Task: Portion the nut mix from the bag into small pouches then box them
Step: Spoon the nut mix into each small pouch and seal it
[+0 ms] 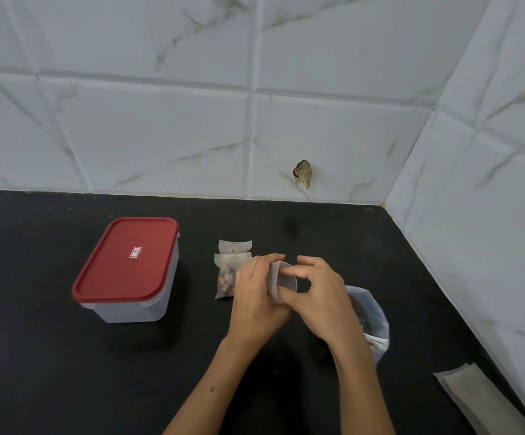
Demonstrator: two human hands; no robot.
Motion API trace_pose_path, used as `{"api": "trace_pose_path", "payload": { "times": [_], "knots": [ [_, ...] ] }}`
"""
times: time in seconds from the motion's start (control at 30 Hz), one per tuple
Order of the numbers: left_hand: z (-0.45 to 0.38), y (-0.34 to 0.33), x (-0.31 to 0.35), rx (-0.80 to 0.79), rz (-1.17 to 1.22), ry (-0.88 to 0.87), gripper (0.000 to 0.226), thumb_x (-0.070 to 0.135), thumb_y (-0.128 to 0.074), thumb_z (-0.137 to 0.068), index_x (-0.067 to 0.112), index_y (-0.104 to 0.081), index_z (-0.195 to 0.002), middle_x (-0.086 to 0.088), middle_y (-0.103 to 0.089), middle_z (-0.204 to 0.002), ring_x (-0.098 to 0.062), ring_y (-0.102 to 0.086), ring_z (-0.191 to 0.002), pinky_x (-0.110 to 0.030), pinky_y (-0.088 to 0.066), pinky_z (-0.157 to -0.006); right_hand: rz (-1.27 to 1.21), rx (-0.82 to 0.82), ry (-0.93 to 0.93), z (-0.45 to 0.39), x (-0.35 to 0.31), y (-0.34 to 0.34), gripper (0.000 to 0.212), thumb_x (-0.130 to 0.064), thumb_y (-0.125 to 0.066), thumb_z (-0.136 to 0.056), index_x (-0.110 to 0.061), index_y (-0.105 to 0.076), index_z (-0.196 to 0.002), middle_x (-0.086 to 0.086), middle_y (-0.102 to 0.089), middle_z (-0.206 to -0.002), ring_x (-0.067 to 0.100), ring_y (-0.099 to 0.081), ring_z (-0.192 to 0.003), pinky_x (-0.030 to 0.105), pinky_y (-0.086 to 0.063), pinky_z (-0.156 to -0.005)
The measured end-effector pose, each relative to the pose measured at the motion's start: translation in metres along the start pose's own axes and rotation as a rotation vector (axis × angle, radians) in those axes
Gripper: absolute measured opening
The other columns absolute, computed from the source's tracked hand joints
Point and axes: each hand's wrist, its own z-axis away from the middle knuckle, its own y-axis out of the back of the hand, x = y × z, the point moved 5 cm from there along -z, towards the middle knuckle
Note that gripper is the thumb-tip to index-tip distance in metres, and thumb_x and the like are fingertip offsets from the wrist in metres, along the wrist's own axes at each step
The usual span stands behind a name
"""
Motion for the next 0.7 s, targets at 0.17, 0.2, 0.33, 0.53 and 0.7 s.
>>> {"api": "trace_pose_path", "payload": {
  "times": [0.17,0.2,0.33,0.53,0.7],
  "knots": [
    [0.006,-0.006,-0.004,-0.005,0.073,0.05,0.048,0.016,-0.076,-0.07,0.023,-0.053,-0.112,0.014,-0.062,-0.097,0.0,-0.058,-0.094,-0.027,-0.049,-0.085,-0.042,-0.035,-0.037,0.006,0.007,-0.006,0.033,-0.036,-0.068,-0.081,-0.039,-0.066,-0.113,-0.007,-0.034,-0.149,0.013,-0.034,-0.135,0.031,-0.035,-0.1],
    [0.007,-0.008,-0.003,-0.01,0.088,0.057,0.046,0.017,-0.075,-0.07,0.023,-0.054,-0.111,0.013,-0.063,-0.094,-0.003,-0.06,-0.092,-0.031,-0.051,-0.083,-0.059,-0.031,-0.046,0.007,0.008,-0.006,0.028,-0.036,-0.068,-0.082,-0.038,-0.068,-0.11,-0.007,-0.035,-0.148,0.012,-0.035,-0.134,0.031,-0.034,-0.102],
    [0.014,-0.017,-0.001,-0.041,0.132,0.127,0.044,0.029,-0.073,-0.069,0.022,-0.056,-0.109,0.009,-0.066,-0.097,-0.006,-0.064,-0.09,-0.031,-0.054,-0.079,-0.302,0.008,-0.077,0.011,0.016,0.003,0.015,-0.03,-0.069,-0.083,-0.038,-0.072,-0.095,-0.012,-0.051,-0.132,0.001,-0.048,-0.119,0.025,-0.044,-0.095],
    [0.011,-0.028,-0.002,-0.053,0.136,0.211,0.054,0.02,-0.081,-0.067,0.017,-0.053,-0.114,0.016,-0.059,-0.085,0.002,-0.058,-0.087,-0.009,-0.045,-0.076,-0.187,0.155,-0.296,0.011,0.065,0.046,0.013,-0.022,-0.071,-0.082,-0.031,-0.07,-0.092,-0.014,-0.066,-0.093,0.003,-0.062,-0.089,0.025,-0.051,-0.08],
    [0.009,-0.038,0.004,-0.093,0.181,0.252,0.054,0.016,-0.083,-0.068,0.02,-0.052,-0.112,0.017,-0.059,-0.084,0.005,-0.058,-0.088,-0.005,-0.043,-0.074,0.085,-0.053,-0.59,0.005,0.113,0.052,0.008,-0.016,-0.07,-0.081,-0.024,-0.067,-0.081,-0.004,-0.065,-0.089,0.009,-0.058,-0.08,0.029,-0.047,-0.072]
  ]
}}
